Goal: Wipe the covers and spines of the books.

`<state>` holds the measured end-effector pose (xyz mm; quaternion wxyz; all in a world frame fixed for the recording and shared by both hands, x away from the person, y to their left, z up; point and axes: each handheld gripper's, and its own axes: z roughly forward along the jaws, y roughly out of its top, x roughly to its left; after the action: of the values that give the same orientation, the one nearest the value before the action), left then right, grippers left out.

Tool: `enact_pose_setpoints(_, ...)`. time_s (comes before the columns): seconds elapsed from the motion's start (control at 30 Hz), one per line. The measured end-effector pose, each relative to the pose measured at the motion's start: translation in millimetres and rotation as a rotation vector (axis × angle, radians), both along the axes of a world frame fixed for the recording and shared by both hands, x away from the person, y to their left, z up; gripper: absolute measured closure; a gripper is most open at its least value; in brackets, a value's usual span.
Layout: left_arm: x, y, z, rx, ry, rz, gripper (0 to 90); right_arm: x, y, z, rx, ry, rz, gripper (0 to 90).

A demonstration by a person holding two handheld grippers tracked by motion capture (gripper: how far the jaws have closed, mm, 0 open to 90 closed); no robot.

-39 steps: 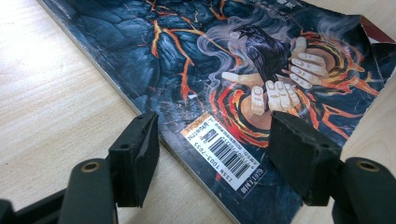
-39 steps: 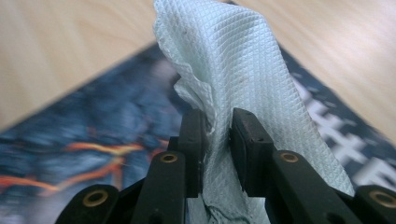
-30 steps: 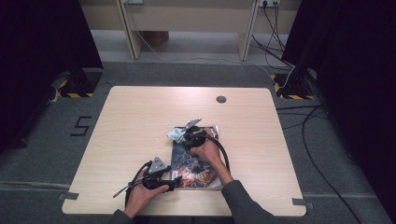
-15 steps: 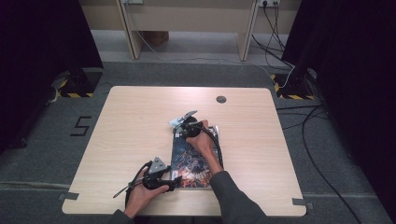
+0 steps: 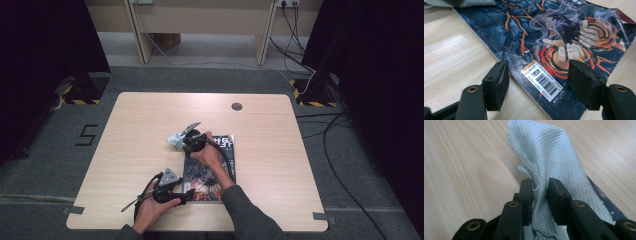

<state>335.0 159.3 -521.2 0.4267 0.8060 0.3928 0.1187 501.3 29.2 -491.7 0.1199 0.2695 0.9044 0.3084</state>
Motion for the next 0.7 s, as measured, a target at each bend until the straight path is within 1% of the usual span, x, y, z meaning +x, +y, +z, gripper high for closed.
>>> enact_pose_setpoints(0.03,0.0,0.0,0.0,0.001,0.0,0.0,33.2,1.8,-1.8,-0.1,0.005,0.002,0.003,74.1)
enact_pose_setpoints(0.07,0.0,0.0,0.0,0.0,0.0,0.0,33.2,2.6,-3.1,0.1,0.006,0.006,-0.018,74.1)
enact_pose_setpoints(0.1,0.0,0.0,0.0,0.0,0.0,0.0,33.2,7.2,-8.9,0.4,-0.016,-0.016,-0.035,74.1)
enact_pose_setpoints(0.13,0.0,0.0,0.0,0.0,0.0,0.0,33.2,7.2,-8.9,0.4,-0.016,-0.016,-0.035,74.1)
enact_pose_setpoints(0.17,0.0,0.0,0.0,-0.001,0.001,0.0,33.2,12.2,-17.3,1.2,-0.032,-0.025,-0.07,74.1)
enact_pose_setpoints(0.2,0.0,0.0,0.0,-0.001,0.001,0.0,33.2,12.2,-17.3,1.2,-0.032,-0.025,-0.07,74.1)
enact_pose_setpoints(0.23,0.0,-0.1,0.0,-0.001,0.001,0.0,33.2,14.4,-22.3,1.6,-0.033,-0.016,-0.099,74.1)
enact_pose_setpoints(0.27,0.0,0.0,0.0,0.0,0.001,0.0,33.2,16.5,-30.1,1.4,-0.012,-0.001,-0.121,74.0)
enact_pose_setpoints(0.33,0.0,0.0,0.0,0.0,0.001,0.0,33.1,15.0,-31.3,0.9,-0.007,-0.005,-0.122,73.6)
enact_pose_setpoints(0.4,0.0,0.0,0.0,0.0,0.001,0.0,33.1,8.5,-29.2,0.6,-0.022,-0.021,-0.108,72.2)
enact_pose_setpoints(0.43,0.0,-0.2,-0.1,-0.003,0.0,0.002,33.1,4.9,-27.5,0.6,-0.027,-0.026,-0.088,72.3)
enact_pose_setpoints(0.5,-0.1,-0.1,0.0,0.0,0.001,0.001,33.1,-2.7,-25.0,0.7,-0.024,-0.023,-0.051,72.3)
enact_pose_setpoints(0.57,-0.1,-0.1,0.0,-0.001,0.001,0.002,33.1,-12.2,-23.0,0.2,-0.009,-0.01,-0.017,72.3)
enact_pose_setpoints(0.6,0.0,0.0,0.0,0.001,0.0,0.001,33.0,-20.8,-21.9,-0.4,-0.006,-0.018,0.009,72.3)
enact_pose_setpoints(0.67,-0.1,-0.4,-0.2,-0.004,0.001,0.004,32.9,-24.0,-21.5,-0.6,-0.009,-0.024,0.012,72.3)
enact_pose_setpoints(0.7,0.0,-0.3,-0.2,-0.004,0.001,0.004,32.8,-27.2,-22.1,-0.6,-0.011,-0.027,0.029,72.5)
